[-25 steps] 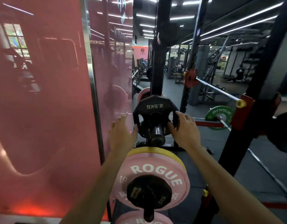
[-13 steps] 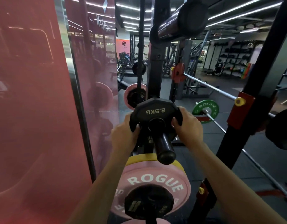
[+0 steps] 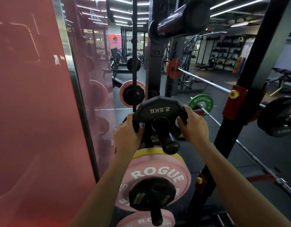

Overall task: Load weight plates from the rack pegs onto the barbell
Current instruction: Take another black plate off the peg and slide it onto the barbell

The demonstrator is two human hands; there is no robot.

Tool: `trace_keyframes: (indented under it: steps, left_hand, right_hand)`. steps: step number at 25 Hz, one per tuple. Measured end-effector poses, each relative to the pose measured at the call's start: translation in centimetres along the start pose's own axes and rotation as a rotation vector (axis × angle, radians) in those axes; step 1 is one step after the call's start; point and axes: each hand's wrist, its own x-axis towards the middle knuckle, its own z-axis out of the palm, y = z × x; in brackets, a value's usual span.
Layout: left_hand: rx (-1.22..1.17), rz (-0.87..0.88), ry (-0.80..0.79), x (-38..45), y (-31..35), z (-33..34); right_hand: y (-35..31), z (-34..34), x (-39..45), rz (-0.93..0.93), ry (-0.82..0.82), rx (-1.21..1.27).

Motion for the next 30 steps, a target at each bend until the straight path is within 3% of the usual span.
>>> trace_keyframes:
  steps: [11, 19, 30]
  left_hand:
    - [0.002, -0.008, 0.091, -7.7, 4.2, -5.6]
    - [-0.022, 0.101, 0.077, -18.1, 14.1, -11.7]
    - [-0.253, 0.335, -0.114, -25.5, 32.0, -3.2]
  right_hand:
    - [-1.7, -8.1, -9.0, 0.008, 0.033, 0.051]
    - [0.5, -21.2, -21.4, 0.131, 0.111, 0.058]
    - [12.5, -37.0, -30.4, 0.478, 0.287, -0.121]
